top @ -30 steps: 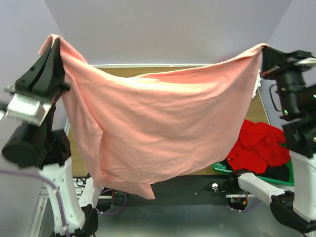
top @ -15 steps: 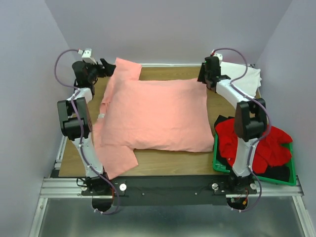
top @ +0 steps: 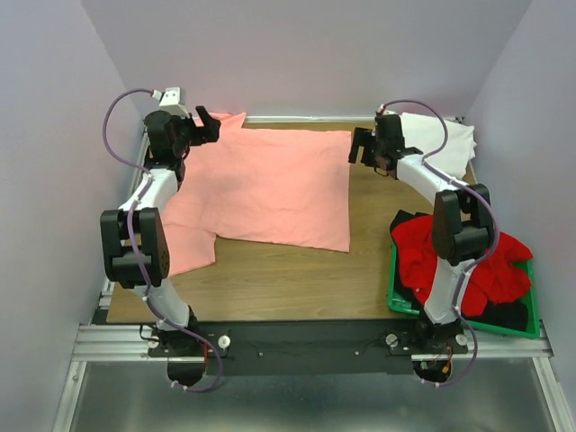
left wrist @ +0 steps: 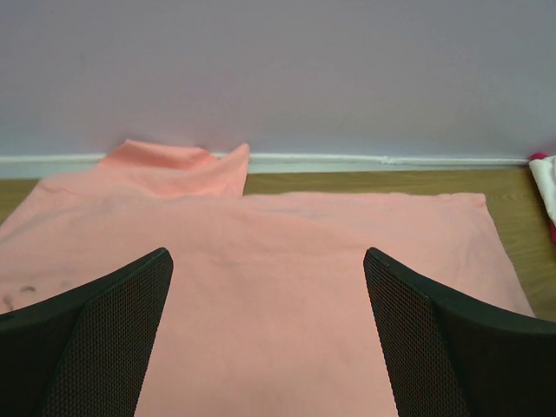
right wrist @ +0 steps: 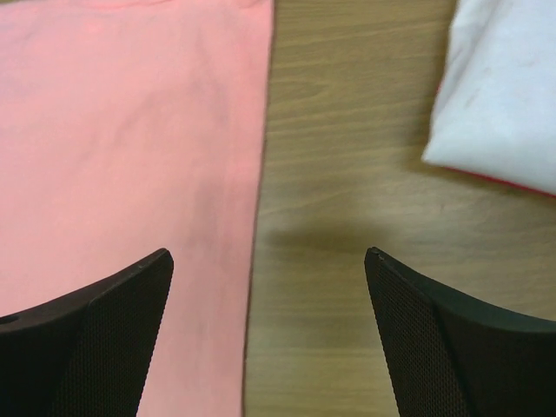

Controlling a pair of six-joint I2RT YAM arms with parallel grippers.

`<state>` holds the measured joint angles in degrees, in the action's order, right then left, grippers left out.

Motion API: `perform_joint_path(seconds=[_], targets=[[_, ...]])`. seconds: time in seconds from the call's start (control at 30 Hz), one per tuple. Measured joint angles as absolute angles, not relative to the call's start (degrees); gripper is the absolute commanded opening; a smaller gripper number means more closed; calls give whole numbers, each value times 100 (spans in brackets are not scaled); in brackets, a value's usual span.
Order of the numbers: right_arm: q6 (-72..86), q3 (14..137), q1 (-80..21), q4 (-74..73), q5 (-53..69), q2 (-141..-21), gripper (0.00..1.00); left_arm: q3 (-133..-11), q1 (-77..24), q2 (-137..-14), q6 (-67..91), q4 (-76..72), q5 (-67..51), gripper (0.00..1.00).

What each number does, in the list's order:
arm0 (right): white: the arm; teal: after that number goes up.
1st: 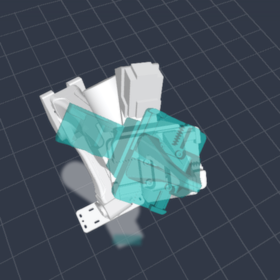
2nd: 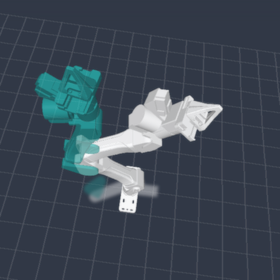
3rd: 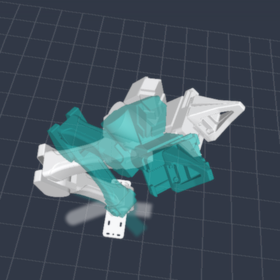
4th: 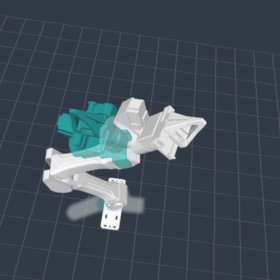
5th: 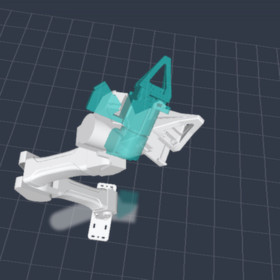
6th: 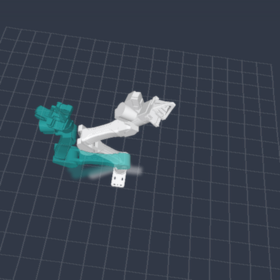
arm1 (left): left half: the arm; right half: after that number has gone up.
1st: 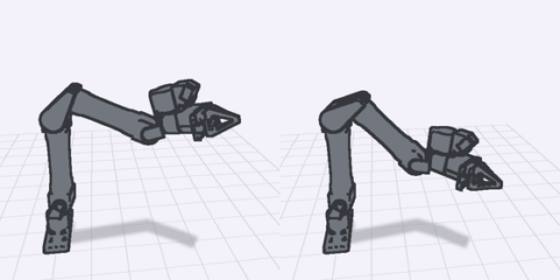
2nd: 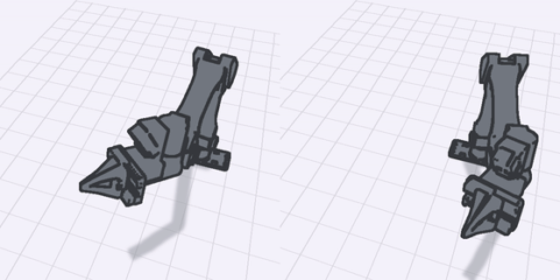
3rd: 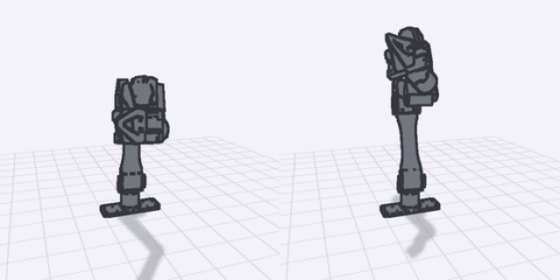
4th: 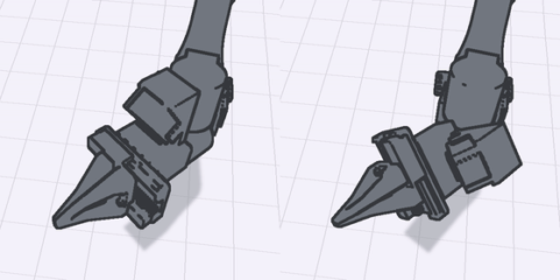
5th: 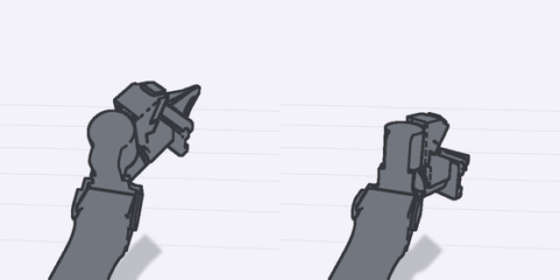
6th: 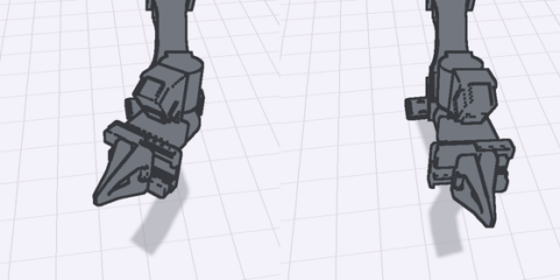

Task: Fold and stack the t-shirts
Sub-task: Flatten the tshirt out

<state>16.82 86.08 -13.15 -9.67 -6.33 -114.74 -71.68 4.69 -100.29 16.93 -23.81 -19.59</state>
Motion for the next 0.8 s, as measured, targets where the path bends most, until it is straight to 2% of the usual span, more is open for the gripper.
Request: perform_joint_path(seconds=[0.13, 0.33, 0.57, 0.8], targets=[[1712, 8040, -1555, -897, -47, -10877, 97, -6877, 401, -9935, 1721, -1669, -1500, 96], [1754, 7516, -2342, -812, 399, -10722, 96, -5498, 364, -9408, 1844, -1052, -858, 98], [1900, 7126, -2954, -773, 574, -10833, 95, -4659, 329, -8366, 2128, -1337, -449, 98], [2095, 6906, -2930, -666, 368, -11030, 96, -4178, 325, -8252, 2322, -1538, -342, 95]])
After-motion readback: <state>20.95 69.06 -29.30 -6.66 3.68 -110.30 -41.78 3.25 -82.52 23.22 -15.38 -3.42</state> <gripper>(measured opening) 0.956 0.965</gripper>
